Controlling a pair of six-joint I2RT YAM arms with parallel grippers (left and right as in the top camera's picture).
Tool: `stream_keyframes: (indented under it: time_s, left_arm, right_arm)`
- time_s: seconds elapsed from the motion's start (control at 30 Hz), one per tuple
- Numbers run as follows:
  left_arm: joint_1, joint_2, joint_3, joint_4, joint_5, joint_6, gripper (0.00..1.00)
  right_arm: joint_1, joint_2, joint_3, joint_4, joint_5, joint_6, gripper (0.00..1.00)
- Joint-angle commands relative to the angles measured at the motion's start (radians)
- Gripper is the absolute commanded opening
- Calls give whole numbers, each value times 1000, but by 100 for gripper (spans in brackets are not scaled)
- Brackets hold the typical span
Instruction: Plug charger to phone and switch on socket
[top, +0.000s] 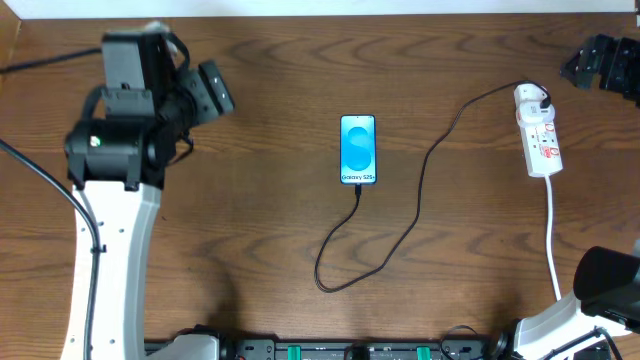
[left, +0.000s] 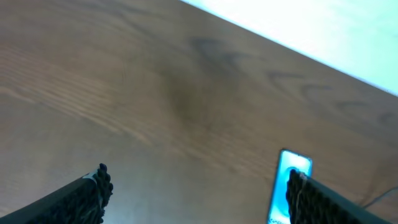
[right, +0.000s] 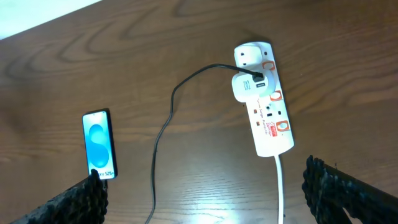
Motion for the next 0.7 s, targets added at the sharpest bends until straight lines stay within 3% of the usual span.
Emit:
stream_keyframes:
  time_s: [0.0,0.17,0.23,0.43,0.53,0.67]
  left_arm:
    - [2,-98,-142,93,-45,17,91]
    - [2,-282,-483,486,-43,16,91]
    - [2,-384,-677,740,-43,13,91]
    - [2,-614,-1086,1310,-44,14,91]
    - [2,-715,-1221,1466,-56,14,91]
    - [3,-834,-1317,1503,-90,14,91]
  right_arm:
    - [3,-4,10,0,-1,11,99]
    - [3,-4,10,0,-1,11,99]
    - [3,-4,10,0,-1,11,99]
    - [3,-4,10,0,-1,11,99]
    - [3,-4,10,0,-1,11,99]
    - [3,-4,10,0,-1,11,99]
